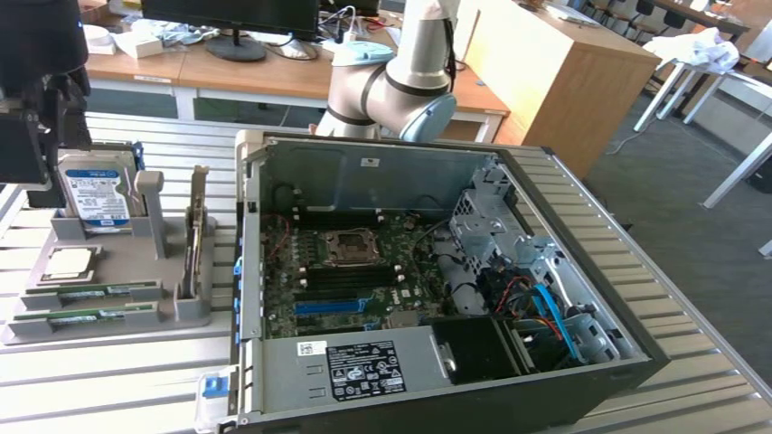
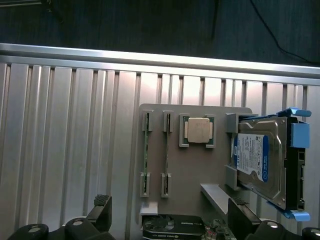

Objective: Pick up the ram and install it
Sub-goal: 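Pick up the ram and move it above insertion slot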

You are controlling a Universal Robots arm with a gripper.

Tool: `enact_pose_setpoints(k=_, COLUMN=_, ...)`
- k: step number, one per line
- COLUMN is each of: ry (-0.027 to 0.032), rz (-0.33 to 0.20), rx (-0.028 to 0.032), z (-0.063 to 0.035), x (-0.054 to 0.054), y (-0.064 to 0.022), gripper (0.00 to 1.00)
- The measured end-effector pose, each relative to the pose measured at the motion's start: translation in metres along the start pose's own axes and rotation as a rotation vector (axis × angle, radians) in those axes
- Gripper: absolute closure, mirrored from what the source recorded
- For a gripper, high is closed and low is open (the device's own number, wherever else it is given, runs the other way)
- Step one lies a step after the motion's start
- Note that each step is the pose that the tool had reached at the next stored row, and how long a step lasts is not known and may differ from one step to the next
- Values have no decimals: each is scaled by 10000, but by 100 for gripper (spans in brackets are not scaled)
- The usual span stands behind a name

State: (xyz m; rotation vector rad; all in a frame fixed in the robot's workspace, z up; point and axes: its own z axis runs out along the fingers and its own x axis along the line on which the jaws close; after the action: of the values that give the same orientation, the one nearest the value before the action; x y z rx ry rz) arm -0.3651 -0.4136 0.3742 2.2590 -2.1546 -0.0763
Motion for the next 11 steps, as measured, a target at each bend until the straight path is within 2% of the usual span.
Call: enact_pose_setpoints(k=11, ry=0, rz=0, rx=0, z=0, x=0, y=0, gripper=1)
